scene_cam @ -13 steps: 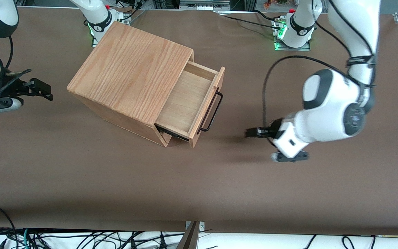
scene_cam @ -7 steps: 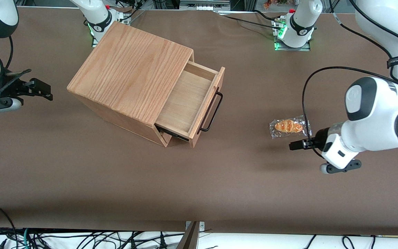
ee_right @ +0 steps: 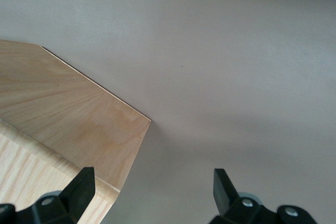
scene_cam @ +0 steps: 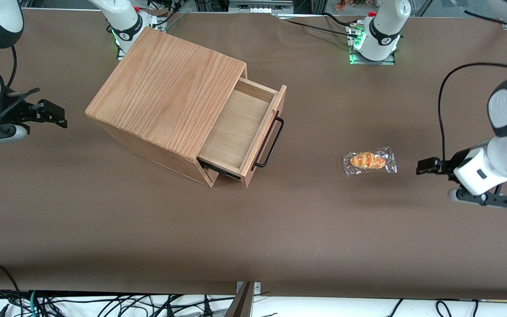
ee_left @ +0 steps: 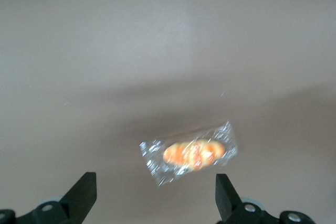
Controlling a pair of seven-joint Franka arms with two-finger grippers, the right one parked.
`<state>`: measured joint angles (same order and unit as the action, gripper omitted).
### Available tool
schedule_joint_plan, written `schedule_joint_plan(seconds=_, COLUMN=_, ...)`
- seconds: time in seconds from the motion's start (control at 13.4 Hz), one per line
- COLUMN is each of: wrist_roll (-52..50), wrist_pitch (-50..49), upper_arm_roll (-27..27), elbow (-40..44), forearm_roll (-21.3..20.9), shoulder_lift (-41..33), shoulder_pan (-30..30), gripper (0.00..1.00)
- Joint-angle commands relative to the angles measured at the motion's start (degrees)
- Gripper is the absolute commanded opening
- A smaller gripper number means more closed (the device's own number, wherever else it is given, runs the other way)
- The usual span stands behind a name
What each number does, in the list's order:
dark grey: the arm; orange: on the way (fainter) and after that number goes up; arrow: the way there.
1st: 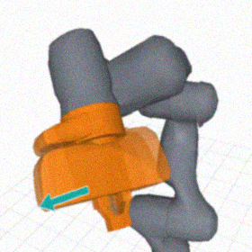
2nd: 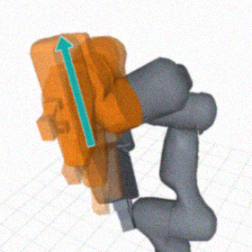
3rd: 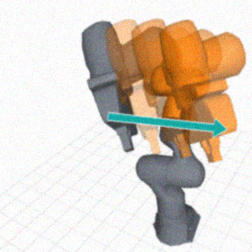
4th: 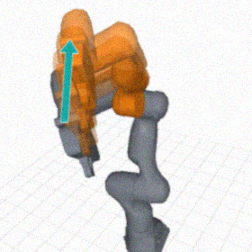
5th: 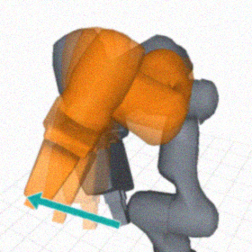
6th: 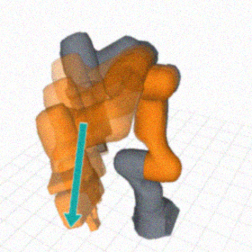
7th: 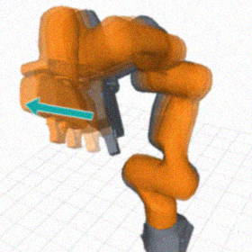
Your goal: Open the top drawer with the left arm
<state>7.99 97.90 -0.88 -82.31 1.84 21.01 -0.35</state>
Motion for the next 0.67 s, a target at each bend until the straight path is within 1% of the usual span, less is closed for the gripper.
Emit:
schedule_joint_plan(seconds=0.0, wrist_roll=2.1, wrist_pitch=1.2, upper_arm_roll=0.0, elbow=-12.8, forearm_roll=-2.4, shoulder_lift=-14.4, shoulder_pan=0.2, gripper=1.0)
schedule_joint_plan(seconds=0.07, wrist_roll=2.6, wrist_pitch=0.6, upper_arm_roll=-0.1, elbow=-13.5, forearm_roll=-2.2, shoulder_lift=-17.2, shoulder_pan=0.4, gripper=1.0)
schedule_joint_plan(seconds=0.15, wrist_roll=2.6, wrist_pitch=-1.0, upper_arm_roll=-0.2, elbow=-13.1, forearm_roll=-1.2, shoulder_lift=-18.8, shoulder_pan=0.3, gripper=1.0)
schedule_joint_plan(seconds=0.22, wrist_roll=2.6, wrist_pitch=-4.1, upper_arm_roll=-0.2, elbow=-12.7, forearm_roll=-0.2, shoulder_lift=-20.4, shoulder_pan=0.3, gripper=1.0)
schedule_joint_plan(seconds=0.3, wrist_roll=2.6, wrist_pitch=-6.5, upper_arm_roll=-0.2, elbow=-12.4, forearm_roll=-0.1, shoulder_lift=-21.8, shoulder_pan=0.3, gripper=1.0)
schedule_joint_plan(seconds=0.6, wrist_roll=2.6, wrist_pitch=-7.6, upper_arm_roll=-0.6, elbow=-10.7, forearm_roll=-0.8, shoulder_lift=-22.5, shoulder_pan=0.3, gripper=1.0)
